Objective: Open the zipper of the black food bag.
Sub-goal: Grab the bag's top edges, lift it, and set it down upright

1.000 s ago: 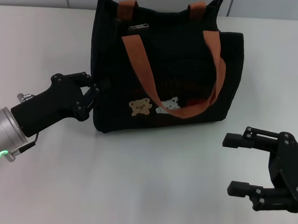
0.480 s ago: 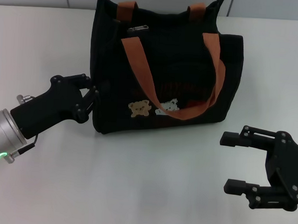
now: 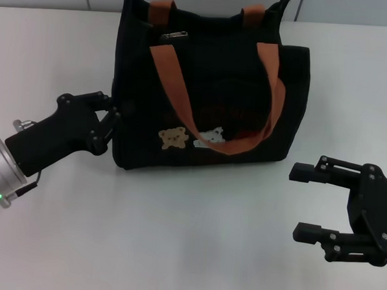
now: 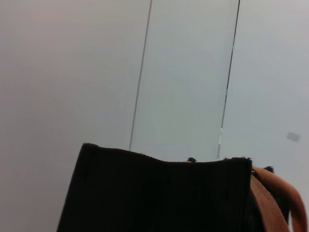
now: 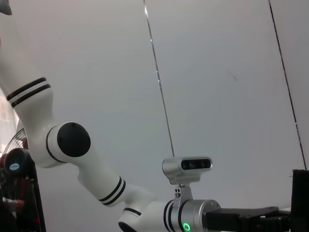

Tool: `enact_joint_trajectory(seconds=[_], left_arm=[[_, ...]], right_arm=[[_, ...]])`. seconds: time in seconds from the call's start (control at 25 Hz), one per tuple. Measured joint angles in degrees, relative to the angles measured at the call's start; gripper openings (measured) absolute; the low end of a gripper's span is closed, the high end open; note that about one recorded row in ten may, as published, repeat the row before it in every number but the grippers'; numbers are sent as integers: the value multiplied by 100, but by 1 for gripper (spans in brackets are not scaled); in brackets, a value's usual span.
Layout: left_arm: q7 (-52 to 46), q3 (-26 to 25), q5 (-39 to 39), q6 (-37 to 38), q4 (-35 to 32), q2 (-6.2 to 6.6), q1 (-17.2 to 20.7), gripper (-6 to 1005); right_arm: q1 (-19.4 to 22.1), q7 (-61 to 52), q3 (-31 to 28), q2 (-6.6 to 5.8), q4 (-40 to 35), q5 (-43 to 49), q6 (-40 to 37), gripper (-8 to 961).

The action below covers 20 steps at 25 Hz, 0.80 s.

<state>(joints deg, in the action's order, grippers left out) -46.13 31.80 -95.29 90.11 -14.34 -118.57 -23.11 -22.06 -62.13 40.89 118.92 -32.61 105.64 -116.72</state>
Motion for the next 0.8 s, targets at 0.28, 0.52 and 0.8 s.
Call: enact_joint_trajectory(seconds=[0.28,0.52,0.8], left_arm=[[-444,-2,-20,138,-988,57,115,98],[-1139,41,-55,414,-2125,179,127,98],[-1977,159,-70,741,-3504,199,14,99]], right_arm=[[0,-1,-126,0,0,0,0,774],[12,-1,-220,2,54,1,14,774],[29,-1,-309,-16,166,1,124,774]])
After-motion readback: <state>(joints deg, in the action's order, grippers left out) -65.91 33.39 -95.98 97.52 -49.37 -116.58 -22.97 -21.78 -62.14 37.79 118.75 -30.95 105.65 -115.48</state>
